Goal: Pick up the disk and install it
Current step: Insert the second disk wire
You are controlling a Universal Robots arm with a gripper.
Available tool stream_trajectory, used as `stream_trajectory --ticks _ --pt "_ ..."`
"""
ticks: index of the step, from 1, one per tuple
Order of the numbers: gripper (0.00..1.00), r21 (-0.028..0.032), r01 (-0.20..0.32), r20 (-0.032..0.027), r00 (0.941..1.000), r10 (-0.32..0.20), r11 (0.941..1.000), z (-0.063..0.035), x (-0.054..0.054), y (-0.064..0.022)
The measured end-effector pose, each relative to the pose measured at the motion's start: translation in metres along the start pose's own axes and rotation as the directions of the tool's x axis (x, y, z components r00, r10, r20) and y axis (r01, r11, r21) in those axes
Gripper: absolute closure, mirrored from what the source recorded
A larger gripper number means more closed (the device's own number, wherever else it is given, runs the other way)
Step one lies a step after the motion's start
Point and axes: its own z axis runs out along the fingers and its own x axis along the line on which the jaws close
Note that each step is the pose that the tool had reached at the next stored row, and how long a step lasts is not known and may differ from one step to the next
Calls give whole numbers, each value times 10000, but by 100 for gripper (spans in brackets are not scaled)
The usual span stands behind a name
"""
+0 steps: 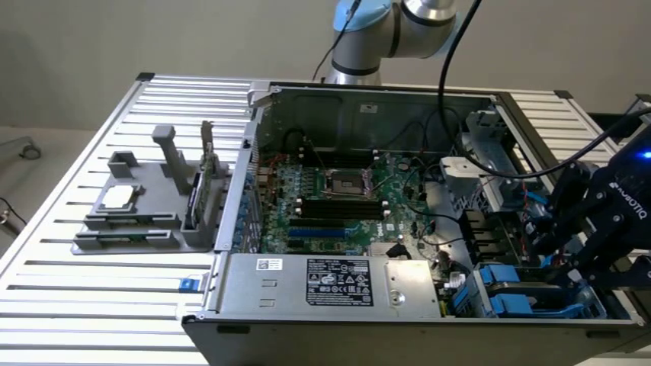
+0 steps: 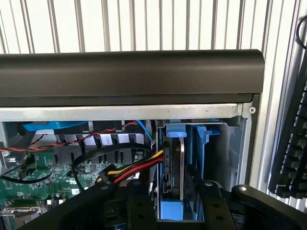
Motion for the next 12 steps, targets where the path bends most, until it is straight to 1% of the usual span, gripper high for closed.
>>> stream_trajectory --ticks 6,12 --pt "58 89 1 3 10000 -1 10000 -88 -1 -14" --pt "58 205 2 6 10000 -2 9998 -188 -6 -29"
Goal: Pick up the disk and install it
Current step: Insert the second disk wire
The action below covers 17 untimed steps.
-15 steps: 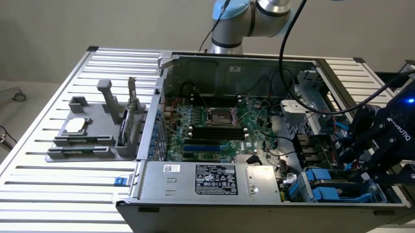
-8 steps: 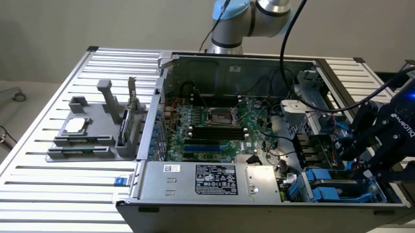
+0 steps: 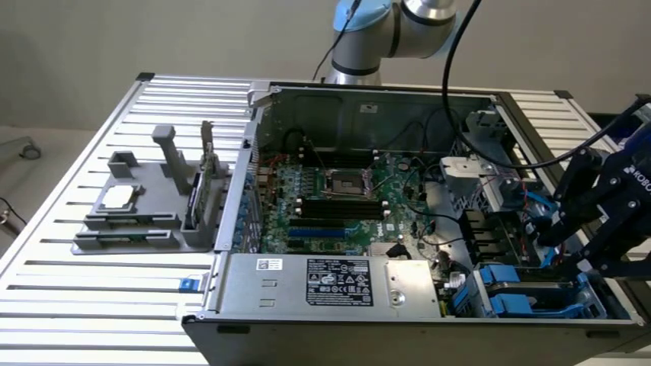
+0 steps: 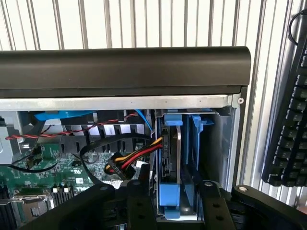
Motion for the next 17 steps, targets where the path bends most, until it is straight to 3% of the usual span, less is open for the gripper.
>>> stream_trajectory --ticks 11,17 --pt "58 200 1 7 10000 -1 9998 -203 -4 -37" --pt "58 209 0 9 10000 0 9998 -302 -5 -55"
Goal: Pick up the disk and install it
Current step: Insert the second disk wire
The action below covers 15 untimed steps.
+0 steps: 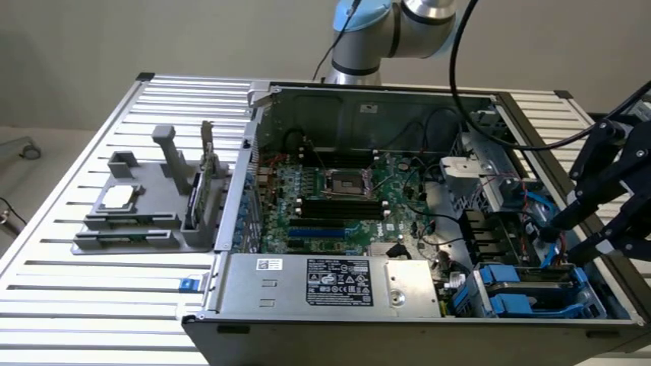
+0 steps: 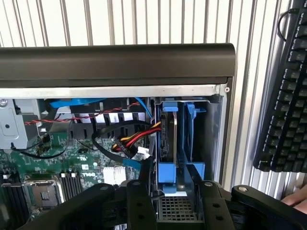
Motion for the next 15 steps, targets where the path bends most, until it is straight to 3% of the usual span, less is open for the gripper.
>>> stream_trajectory --ticks 4,10,15 --pt "58 0 2 0 10000 -2 10000 -6 -1 -31" --pt "58 -4 0 -1 10000 0 10000 25 8 -183" --pt "58 -54 0 -3 10000 0 10000 35 86 -232"
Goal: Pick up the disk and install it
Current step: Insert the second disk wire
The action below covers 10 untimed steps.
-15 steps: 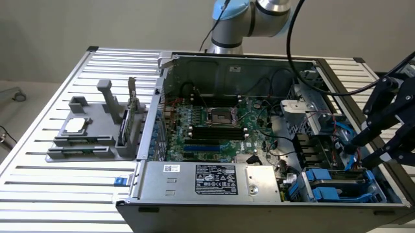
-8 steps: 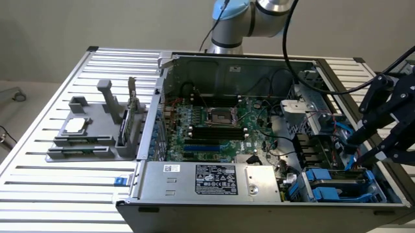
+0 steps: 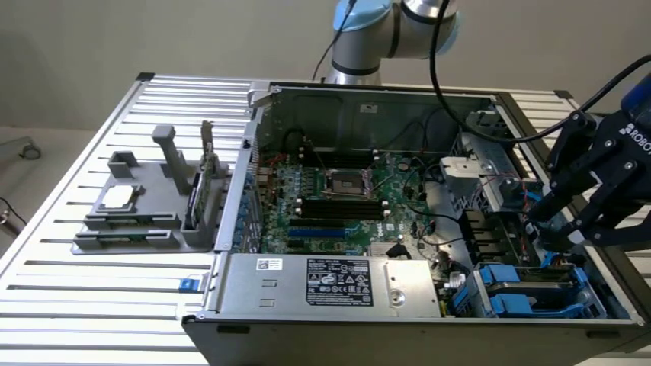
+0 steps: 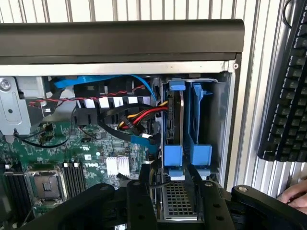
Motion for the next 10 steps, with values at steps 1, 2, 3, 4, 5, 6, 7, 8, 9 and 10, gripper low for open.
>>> stream_trajectory --ticks 1,2,3,4,5,6,7,8,9,10 --pt "58 -25 0 -1 10000 0 10000 2 11 -2" --pt "58 -52 0 -2 10000 0 10000 3 19 -3" --pt "58 -81 0 -2 10000 0 10000 4 27 -4" --pt "58 -113 0 -4 10000 0 9999 7 33 -5" --pt "58 -149 0 -6 10000 0 9999 11 39 -5" --pt "58 -188 -1 -6 10000 1 9998 15 46 -7" --pt "58 -228 -1 -7 10000 1 9997 20 53 -8" --pt "58 -269 -2 -9 10000 2 9996 25 61 -9" --pt "58 -317 -2 -10 10000 1 9995 31 69 -11" --pt "58 -360 -2 -12 10000 2 9994 37 76 -13"
